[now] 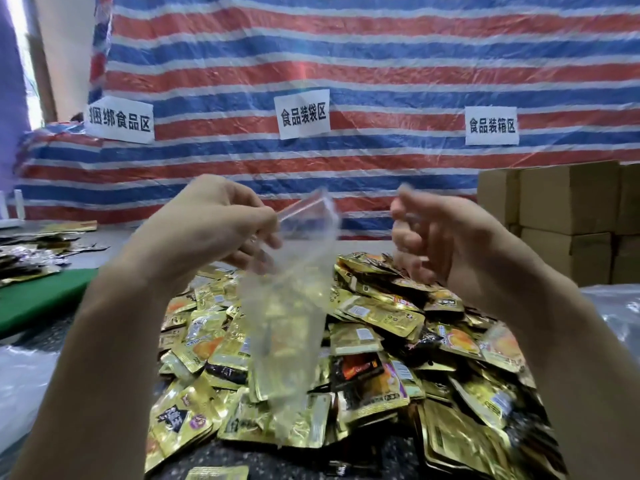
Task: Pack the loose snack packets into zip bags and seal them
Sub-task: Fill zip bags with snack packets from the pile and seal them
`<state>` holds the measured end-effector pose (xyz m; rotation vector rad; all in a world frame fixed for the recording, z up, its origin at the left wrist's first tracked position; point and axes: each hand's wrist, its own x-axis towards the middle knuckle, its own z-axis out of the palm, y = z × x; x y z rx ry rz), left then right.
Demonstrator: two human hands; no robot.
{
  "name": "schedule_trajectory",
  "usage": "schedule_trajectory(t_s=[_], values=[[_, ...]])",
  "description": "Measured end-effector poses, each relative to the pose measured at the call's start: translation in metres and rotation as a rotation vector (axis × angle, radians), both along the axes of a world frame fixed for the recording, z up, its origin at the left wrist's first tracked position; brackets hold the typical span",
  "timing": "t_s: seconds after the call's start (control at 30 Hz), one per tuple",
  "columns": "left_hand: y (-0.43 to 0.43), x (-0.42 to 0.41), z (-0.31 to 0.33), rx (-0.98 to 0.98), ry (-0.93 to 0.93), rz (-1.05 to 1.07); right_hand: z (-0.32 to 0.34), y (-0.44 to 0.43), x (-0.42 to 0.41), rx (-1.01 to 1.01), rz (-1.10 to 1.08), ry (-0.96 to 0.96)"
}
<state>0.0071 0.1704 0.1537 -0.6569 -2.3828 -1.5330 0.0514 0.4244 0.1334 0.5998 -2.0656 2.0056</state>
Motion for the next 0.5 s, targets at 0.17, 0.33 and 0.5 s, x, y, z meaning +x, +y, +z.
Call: schedule_trajectory(t_s=[0.17, 0.33, 0.5], values=[[-0.004, -0.004, 0.000, 0.057, 0.051, 0.036, -0.023, 0.008, -0.018, 0.927, -0.294, 0.101], [0.001, -0.012, -0.005, -0.194, 0.091, 0.061, -0.065, -0.002, -0.043, 1.185, -0.201, -0.151], [0.008, -0.016, -0.009, -0.254, 0.067, 0.008, -0.095, 0.000, -0.064, 1.292, -0.209, -0.051]])
